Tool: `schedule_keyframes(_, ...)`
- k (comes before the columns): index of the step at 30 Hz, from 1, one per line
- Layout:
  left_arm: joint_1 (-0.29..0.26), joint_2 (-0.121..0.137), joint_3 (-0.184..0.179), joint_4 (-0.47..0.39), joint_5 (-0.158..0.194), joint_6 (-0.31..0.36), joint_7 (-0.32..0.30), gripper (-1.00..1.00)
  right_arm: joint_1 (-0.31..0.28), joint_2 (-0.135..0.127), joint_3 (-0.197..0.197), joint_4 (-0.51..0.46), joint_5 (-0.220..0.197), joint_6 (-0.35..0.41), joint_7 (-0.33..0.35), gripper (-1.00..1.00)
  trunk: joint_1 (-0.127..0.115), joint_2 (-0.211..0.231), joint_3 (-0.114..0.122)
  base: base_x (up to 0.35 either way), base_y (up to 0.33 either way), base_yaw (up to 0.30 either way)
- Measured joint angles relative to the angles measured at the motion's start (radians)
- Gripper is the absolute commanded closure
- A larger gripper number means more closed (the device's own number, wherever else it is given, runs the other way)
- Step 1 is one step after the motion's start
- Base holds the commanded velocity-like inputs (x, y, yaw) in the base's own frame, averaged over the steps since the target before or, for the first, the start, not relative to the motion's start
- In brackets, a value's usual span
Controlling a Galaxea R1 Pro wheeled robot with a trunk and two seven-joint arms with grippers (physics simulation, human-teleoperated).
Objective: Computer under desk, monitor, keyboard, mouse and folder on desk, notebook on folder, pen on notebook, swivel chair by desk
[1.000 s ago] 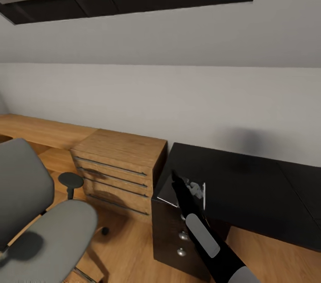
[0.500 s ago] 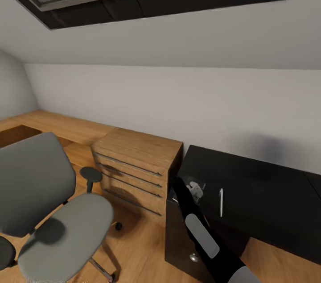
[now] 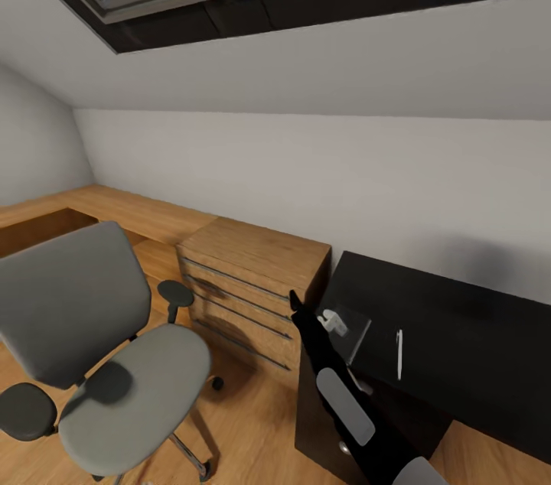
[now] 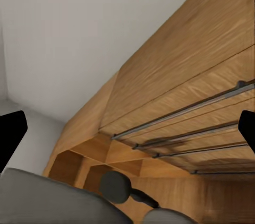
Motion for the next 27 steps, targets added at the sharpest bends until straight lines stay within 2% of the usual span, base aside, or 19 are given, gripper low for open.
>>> schedule_keyframes(5,0.0,-0.001,0.0,-0.004,-0.001,0.003,0.0,-1.0,0.0,-0.005,0.02,-0.008,0.003,0.0,0.004,-1.0,0.0,0.0,0.0,0.0,0.0,0.005)
schedule_keyframes(13,0.0,-0.002,-0.001,-0.005,-0.001,0.003,0.0,-1.0,0.0,-0.024,0.028,-0.025,0.002,-0.002,0.006,-1.0,0.0,0.0,0.0,0.0,0.0,0.0)
schedule_keyframes(27,0.0,-0.002,-0.002,-0.005,-0.002,0.002,0.002,-1.0,0.001,-0.022,0.039,-0.028,-0.002,-0.001,0.008,-1.0,0.054,-0.098,-0.044,0.0,0.0,0.0)
